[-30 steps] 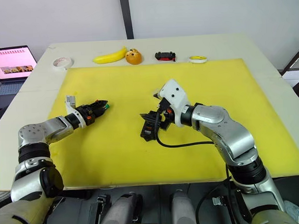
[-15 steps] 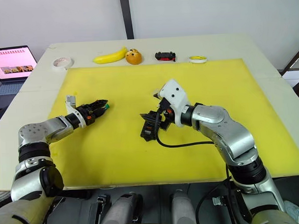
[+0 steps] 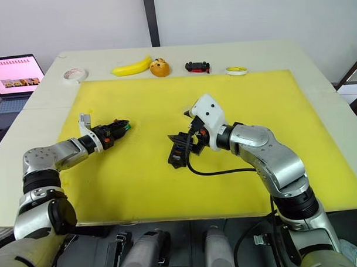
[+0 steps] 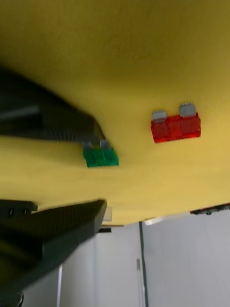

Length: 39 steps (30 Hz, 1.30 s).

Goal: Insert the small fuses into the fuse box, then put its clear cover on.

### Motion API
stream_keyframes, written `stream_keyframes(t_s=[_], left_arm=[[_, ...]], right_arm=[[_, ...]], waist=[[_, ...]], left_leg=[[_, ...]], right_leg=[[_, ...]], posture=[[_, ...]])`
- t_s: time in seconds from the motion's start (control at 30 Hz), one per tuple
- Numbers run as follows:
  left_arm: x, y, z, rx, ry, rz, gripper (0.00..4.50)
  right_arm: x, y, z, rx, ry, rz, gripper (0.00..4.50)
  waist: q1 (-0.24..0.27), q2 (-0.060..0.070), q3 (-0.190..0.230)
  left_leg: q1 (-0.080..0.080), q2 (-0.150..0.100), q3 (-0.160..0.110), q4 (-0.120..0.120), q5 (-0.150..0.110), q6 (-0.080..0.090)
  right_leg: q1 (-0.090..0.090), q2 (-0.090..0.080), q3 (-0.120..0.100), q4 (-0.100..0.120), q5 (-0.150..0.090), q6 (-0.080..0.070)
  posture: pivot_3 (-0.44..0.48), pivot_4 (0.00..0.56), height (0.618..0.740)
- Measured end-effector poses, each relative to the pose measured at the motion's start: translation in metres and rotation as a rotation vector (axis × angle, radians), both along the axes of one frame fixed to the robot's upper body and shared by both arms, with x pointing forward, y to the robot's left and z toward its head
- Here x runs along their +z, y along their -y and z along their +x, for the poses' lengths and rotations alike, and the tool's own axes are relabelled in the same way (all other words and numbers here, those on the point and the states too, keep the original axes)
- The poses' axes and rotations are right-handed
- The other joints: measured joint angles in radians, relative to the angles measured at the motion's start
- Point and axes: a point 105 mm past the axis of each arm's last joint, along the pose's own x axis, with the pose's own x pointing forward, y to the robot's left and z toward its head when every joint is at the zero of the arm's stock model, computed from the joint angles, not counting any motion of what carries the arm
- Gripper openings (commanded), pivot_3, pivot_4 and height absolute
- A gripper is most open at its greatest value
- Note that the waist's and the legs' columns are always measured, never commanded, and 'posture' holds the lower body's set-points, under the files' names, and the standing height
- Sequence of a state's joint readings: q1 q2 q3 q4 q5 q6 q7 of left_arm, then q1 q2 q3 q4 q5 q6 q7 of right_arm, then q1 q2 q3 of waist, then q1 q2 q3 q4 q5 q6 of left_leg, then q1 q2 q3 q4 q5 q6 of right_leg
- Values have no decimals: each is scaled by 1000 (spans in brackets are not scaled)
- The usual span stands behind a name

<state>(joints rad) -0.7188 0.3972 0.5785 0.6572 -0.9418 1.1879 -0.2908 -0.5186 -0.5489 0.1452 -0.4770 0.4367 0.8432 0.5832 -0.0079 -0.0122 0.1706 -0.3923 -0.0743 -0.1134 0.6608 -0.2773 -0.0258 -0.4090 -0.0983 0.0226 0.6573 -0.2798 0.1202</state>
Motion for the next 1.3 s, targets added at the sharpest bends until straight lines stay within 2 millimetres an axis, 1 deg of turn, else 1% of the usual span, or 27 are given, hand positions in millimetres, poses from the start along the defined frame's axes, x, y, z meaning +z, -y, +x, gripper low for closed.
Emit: stream_keyframes(t_s=[0.03, 0.37, 0.47, 0.53, 0.6, 0.63, 0.67, 0.77, 0.9, 0.97, 1.07, 1.1, 1.13, 1.23, 1.3], left_arm=[[0, 1, 0, -4, 3, 9, 39], [1, -2, -1, 5, 9, 21, 39], [2, -3, -4, -3, 11, 27, 39], [7, -6, -9, -14, 20, 25, 39], [14, -10, -16, -33, 33, 22, 39], [21, -14, -23, -46, 51, 24, 39], [27, -18, -29, -57, 74, 31, 39], [45, -29, -48, -65, 150, 56, 39], [47, -45, -73, -17, 175, 77, 39], [50, -54, -85, 23, 202, 69, 39], [56, -60, -102, 74, 257, 63, 39], [62, -58, -112, 87, 293, 56, 39], [68, -54, -117, 87, 323, 46, 39], [92, -43, -126, 71, 413, 35, 39], [112, -28, -130, 36, 501, 35, 39]], right_arm=[[0, 0, 0, 1, 0, 0, 4500], [0, 0, 0, 3, 0, 0, 4500], [1, 0, 0, 4, -4, 6, 4500], [2, 0, -1, 6, -23, 37, 4500], [5, -1, -2, 12, -55, 87, 4500], [6, -3, -3, 18, -83, 129, 4500], [7, -5, -5, 28, -108, 159, 4500], [7, -7, -10, 50, -155, 188, 4500], [6, -8, -13, 71, -183, 187, 4500], [5, -11, -19, 124, -218, 196, 4500], [5, -16, -29, 203, -271, 218, 4500], [7, -16, -33, 232, -292, 237, 4500], [10, -15, -34, 243, -302, 253, 4500], [16, -18, -39, 287, -328, 291, 4500], [24, -20, -40, 310, -346, 338, 4500]], waist=[[-1, 0, 0], [-4, 0, 0], [-4, 0, 0], [-9, 0, 0], [-11, -1, 1], [-13, -2, 1], [-14, -2, 1], [-11, -2, 1], [-8, -2, 1], [-6, -2, 1], [-6, -2, 1], [-5, -2, 1], [-4, -3, 1], [-1, -3, 1], [-1, -3, 1]], left_leg=[[0, 0, 0, 0, 0, 0], [0, 0, 0, -1, 0, 0], [0, 0, 0, -3, 0, 0], [0, 1, 1, -5, 0, -1], [0, 1, 1, -9, 1, -2], [0, 2, 1, -11, 2, -3], [-1, 2, 1, -13, 6, -9], [-5, 2, 1, -13, 6, -10], [-5, 1, 1, -13, 6, -10], [-6, 2, 1, -13, 6, -10], [-6, 2, 1, -12, 6, -10], [-6, 2, 1, -12, 6, -10], [-7, 2, 0, -12, 6, -10], [-7, 2, -1, -13, 6, -10], [-6, 1, 0, -12, 5, -9]], right_leg=[[0, 0, 0, 0, 0, 0], [-1, 0, 0, 0, 0, 0], [-1, 0, 0, 0, 0, 0], [-2, 0, 1, -1, 0, 0], [-5, 0, 2, -2, 0, 0], [-6, 1, 2, -2, 0, 0], [-9, 0, 3, -1, 0, 0], [-14, 0, 3, -1, 0, 0], [-14, 0, 3, -1, 0, 0], [-14, 0, 3, -1, 0, 0], [-14, -1, 3, -1, 0, -1], [-14, -2, 4, -2, 0, -1], [-14, -3, 5, -2, 0, -1], [-14, -3, 4, -2, 1, -3], [-13, -3, 4, -2, 2, -4]], posture=[[0, 150, 740], [0, 150, 740], [0, 150, 740], [0, 150, 740], [0, 150, 740], [0, 150, 740], [0, 150, 740], [0, 150, 740], [0, 150, 740], [0, 150, 740], [0, 150, 740], [0, 150, 740], [0, 150, 740], [0, 150, 740], [0, 150, 740]])
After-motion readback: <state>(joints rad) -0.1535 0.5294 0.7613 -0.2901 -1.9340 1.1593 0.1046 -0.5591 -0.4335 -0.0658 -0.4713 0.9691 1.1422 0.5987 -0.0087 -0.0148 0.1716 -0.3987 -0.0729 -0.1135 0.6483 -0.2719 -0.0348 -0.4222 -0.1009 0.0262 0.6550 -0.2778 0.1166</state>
